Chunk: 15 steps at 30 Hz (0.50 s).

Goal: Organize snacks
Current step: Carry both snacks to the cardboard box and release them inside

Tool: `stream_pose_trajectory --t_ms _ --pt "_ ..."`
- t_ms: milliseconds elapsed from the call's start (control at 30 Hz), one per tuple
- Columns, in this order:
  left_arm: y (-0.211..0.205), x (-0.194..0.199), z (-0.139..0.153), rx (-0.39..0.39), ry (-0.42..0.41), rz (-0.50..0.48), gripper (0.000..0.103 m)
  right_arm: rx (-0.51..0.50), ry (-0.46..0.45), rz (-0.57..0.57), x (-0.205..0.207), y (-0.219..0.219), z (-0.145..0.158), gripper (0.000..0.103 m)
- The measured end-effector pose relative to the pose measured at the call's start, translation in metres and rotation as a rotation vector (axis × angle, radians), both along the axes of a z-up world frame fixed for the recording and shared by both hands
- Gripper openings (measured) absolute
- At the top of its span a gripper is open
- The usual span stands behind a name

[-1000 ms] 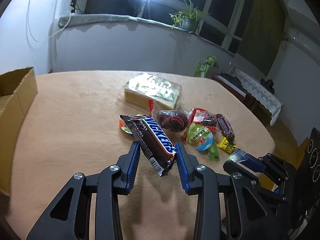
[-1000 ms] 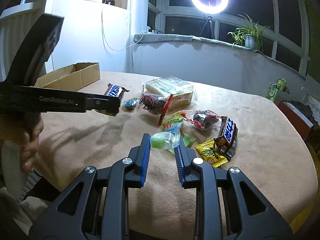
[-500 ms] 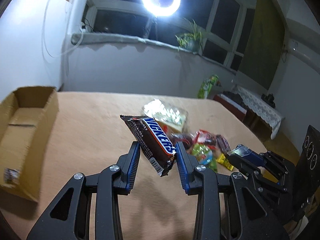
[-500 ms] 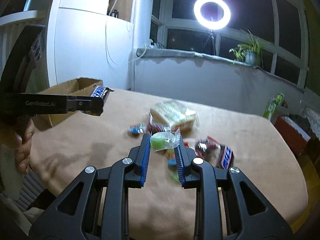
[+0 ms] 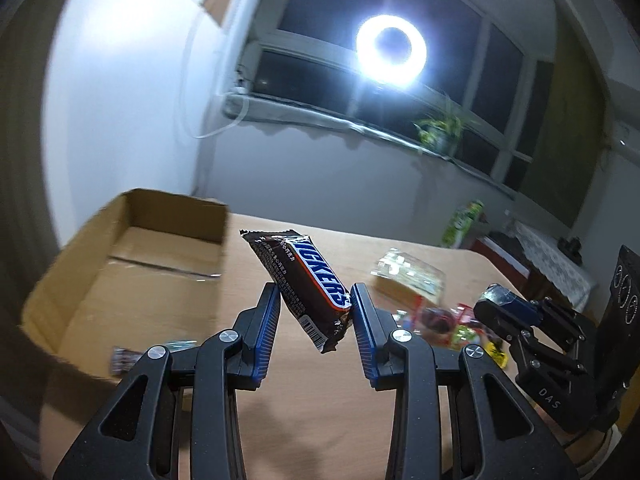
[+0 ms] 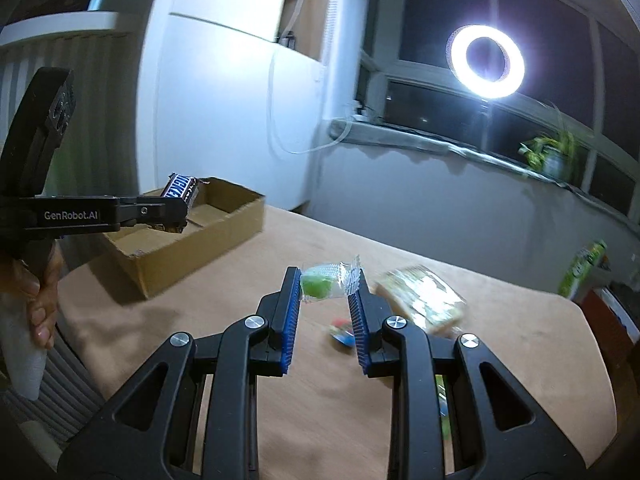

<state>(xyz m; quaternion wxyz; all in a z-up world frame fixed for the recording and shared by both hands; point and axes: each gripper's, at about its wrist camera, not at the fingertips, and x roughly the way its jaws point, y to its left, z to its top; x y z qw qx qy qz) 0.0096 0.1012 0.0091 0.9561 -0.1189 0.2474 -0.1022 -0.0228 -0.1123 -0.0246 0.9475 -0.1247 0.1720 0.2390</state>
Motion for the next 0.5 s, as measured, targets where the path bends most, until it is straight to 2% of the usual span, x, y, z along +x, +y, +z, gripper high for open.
stream_pose_trajectory --t_ms 500 --pt "0.095 -0.020 -0.013 -0.042 0.011 0.196 0.034 -0.025 -0.044 0.245 0.010 0.130 0.005 0.025"
